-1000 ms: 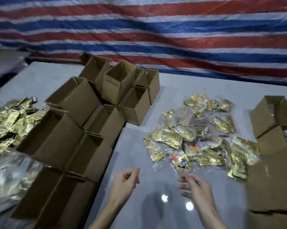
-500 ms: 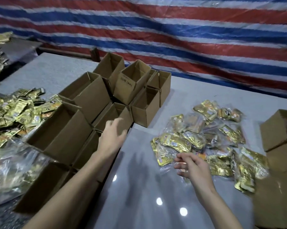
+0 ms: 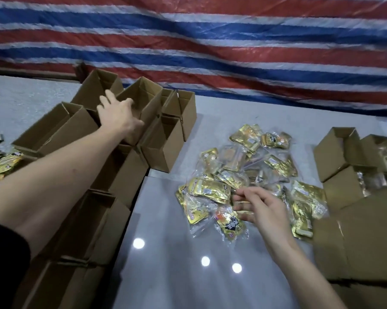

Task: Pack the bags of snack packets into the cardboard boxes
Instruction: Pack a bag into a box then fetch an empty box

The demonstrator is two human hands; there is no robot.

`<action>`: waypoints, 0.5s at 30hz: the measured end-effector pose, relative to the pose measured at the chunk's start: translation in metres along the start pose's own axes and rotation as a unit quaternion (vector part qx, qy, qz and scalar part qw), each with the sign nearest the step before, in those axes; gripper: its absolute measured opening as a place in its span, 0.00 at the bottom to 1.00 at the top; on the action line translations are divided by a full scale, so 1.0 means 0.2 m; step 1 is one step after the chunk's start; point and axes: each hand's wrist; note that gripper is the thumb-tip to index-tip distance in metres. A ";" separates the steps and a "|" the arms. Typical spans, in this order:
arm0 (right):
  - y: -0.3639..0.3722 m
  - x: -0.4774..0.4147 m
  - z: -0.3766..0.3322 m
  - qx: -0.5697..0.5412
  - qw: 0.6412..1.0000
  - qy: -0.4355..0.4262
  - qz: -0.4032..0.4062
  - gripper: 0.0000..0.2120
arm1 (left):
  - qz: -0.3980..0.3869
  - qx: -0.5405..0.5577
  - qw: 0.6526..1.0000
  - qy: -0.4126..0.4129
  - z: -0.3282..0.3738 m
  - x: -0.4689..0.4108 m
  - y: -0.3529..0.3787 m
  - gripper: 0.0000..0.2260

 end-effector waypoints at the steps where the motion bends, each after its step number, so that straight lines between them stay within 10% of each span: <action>1: -0.04 0.01 0.01 0.000 1.000 0.001 0.009 0.12 | -0.007 -0.006 1.000 -0.004 -0.01 -0.01 0.01 0.33; 15: -0.27 0.12 0.13 -0.006 0.997 0.029 0.076 0.13 | 0.007 0.220 0.974 -0.047 -0.10 -0.02 -0.04 0.24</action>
Point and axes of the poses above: each hand's wrist, its own x-axis away from the middle knuckle, its own y-axis out of the palm, z = x × y, and after that the axes turned 3 degrees about -z, right-handed
